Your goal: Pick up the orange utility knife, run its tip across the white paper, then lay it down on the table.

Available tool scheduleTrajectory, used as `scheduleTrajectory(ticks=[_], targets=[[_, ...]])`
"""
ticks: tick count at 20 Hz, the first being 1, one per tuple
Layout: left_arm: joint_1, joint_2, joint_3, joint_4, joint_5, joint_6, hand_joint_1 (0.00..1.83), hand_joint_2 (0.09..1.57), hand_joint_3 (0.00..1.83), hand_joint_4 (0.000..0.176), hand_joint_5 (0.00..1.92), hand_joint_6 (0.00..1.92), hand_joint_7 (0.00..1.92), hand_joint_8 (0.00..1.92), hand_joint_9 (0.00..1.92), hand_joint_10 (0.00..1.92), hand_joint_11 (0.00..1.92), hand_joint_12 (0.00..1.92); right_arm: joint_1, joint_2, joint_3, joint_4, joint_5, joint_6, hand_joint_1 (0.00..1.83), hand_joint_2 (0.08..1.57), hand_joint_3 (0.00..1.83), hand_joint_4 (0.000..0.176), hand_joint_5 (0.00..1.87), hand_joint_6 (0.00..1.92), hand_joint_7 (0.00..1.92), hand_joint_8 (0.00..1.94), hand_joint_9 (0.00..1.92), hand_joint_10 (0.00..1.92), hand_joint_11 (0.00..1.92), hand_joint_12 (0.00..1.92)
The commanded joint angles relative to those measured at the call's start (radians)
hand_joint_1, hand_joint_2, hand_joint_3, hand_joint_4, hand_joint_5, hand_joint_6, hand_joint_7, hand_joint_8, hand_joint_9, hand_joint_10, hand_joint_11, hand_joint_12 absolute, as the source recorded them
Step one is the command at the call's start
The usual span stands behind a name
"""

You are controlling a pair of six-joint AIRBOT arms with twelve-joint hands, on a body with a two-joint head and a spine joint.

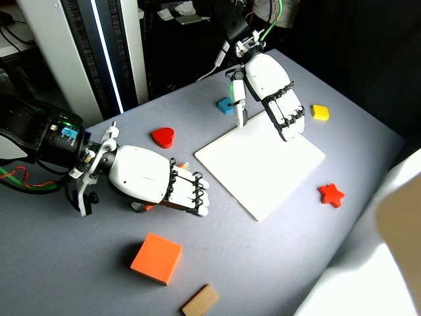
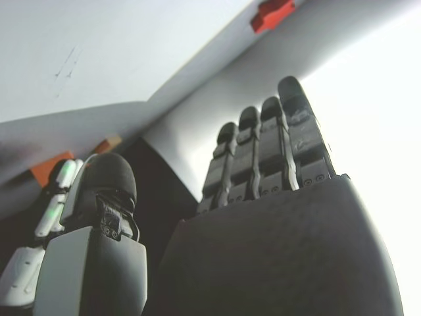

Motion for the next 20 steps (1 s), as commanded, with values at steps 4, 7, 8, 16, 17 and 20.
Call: scheduleTrajectory(ticks=[4, 7, 8, 16, 17, 20], targets=[[-0.009, 0.004, -0.002, 0.059, -0.086, -0.004, 0.20, 1.33, 0.00, 0.000, 0.00, 0.00, 0.07, 0.01, 0.04, 0.01, 0.00, 0.44, 0.003, 0.072, -0.057, 0.004, 0.121, 0.002, 0.00, 1.07, 0.00, 0.000, 0.04, 0.02, 0.07, 0.03, 0.06, 0.03, 0.02, 0.01], [-0.034, 0.005, -0.017, 0.032, -0.086, 0.011, 0.17, 1.34, 0.00, 0.000, 0.16, 0.06, 0.28, 0.06, 0.22, 0.08, 0.00, 0.92, 0.021, 0.127, -0.108, 0.053, 0.076, -0.001, 0.06, 1.16, 0.00, 0.000, 0.38, 0.14, 0.53, 0.13, 0.37, 0.40, 0.00, 1.13], [-0.042, 0.005, -0.024, 0.030, -0.086, 0.012, 0.24, 1.33, 0.00, 0.000, 0.28, 0.09, 0.42, 0.09, 0.33, 0.14, 0.00, 1.14, 0.034, 0.147, -0.126, 0.080, 0.046, -0.006, 0.10, 1.19, 0.00, 0.000, 0.42, 0.30, 0.59, 0.27, 0.34, 0.76, 0.00, 1.40], [-0.130, 0.003, -0.107, 0.001, -0.087, 0.063, 0.36, 1.38, 0.01, 0.000, 0.78, 0.91, 0.77, 1.52, 0.67, 1.73, 0.46, 1.92, 0.074, 0.303, -0.217, 0.134, 0.012, -0.046, 0.08, 1.43, 0.05, 0.000, 0.92, 1.75, 1.11, 1.74, 1.06, 1.89, 0.94, 1.92], [-0.131, 0.003, -0.112, 0.002, -0.091, 0.063, 0.36, 1.38, 0.01, 0.000, 0.78, 0.91, 0.77, 1.52, 0.67, 1.73, 0.46, 1.92, 0.067, 0.313, -0.220, 0.134, 0.033, -0.046, 0.08, 1.43, 0.05, 0.000, 0.92, 1.75, 1.11, 1.74, 1.06, 1.89, 0.94, 1.92], [-0.135, 0.003, -0.124, 0.006, -0.102, 0.055, 0.40, 1.52, 0.01, 0.000, 0.88, 1.80, 1.02, 1.84, 0.98, 1.92, 0.83, 1.92, 0.070, 0.340, -0.223, 0.180, 0.054, -0.051, 0.04, 1.57, 0.16, 0.000, 1.03, 1.92, 1.23, 1.94, 1.24, 1.92, 1.23, 1.92]])
